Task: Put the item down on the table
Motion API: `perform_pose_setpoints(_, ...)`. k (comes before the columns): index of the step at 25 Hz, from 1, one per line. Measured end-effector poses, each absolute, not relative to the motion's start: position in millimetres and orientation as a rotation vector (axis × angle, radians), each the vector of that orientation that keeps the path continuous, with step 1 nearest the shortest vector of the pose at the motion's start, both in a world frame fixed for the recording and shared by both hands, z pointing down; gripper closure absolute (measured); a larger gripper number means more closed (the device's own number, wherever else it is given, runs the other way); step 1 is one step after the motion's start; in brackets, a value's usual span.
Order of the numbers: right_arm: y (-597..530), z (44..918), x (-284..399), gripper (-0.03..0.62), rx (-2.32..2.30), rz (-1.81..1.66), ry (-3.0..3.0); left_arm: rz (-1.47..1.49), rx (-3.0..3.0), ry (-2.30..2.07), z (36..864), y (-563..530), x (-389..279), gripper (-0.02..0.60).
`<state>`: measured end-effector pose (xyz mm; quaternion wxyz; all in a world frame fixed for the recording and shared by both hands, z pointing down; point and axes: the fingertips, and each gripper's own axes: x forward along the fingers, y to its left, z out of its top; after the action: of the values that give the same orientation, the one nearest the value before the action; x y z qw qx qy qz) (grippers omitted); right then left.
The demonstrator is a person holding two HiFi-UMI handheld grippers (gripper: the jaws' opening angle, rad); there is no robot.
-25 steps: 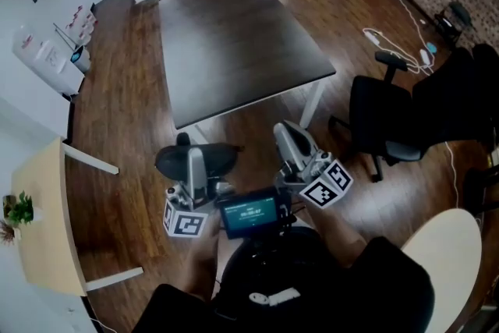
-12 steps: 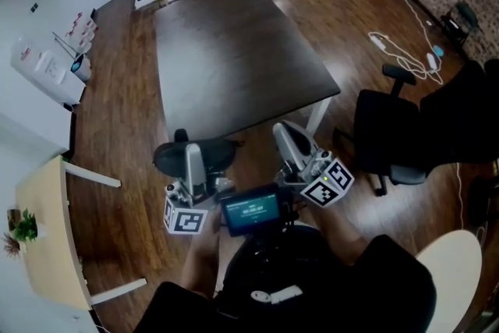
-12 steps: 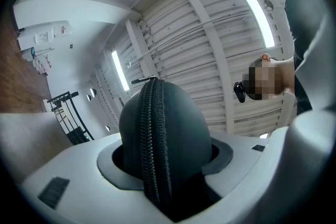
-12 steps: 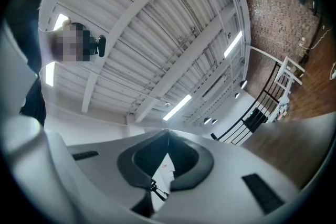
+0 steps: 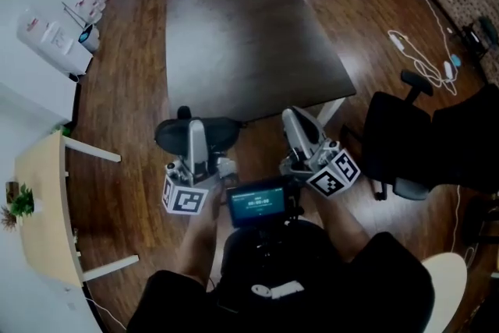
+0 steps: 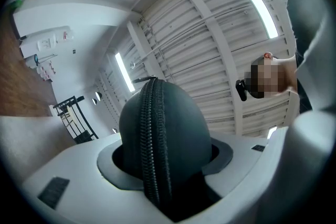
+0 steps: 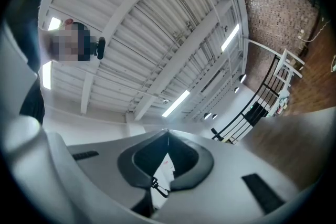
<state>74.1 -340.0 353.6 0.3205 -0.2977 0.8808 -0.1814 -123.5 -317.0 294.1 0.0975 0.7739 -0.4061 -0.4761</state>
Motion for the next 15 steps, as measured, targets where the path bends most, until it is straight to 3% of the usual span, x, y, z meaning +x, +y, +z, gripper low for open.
perform_pose_setpoints(5,-370,366,43,0.585,-0.726,-0.556,2.363,-1.443,2.280,-1.141,285,-359,-123,0.324)
perform_pose_setpoints(7,-384,366,29,0.554,-0.679,-0.579,2.354,-1.452,2.280,-1.101,282,-378,-121,0.324)
perform_pose_setpoints(8,-391,367,23,0.497,-0.646,-0.603,2.342,-1.459,2.272,-1.075,282,-389,-119,0.324)
perform_pose_setpoints(10,-408,368,10,0.306,-0.562,-0.672,2.312,-1.476,2.241,-1.021,284,-409,-118,0.324)
perform_pose_setpoints(11,-416,369,2,0.244,-0.509,-0.707,2.298,-1.482,2.228,-0.997,286,-418,-117,0.324)
perform_pose_setpoints(15,-453,362,-28,0.183,-0.318,-0.805,2.197,-1.491,2.220,-0.902,286,-457,-121,0.324)
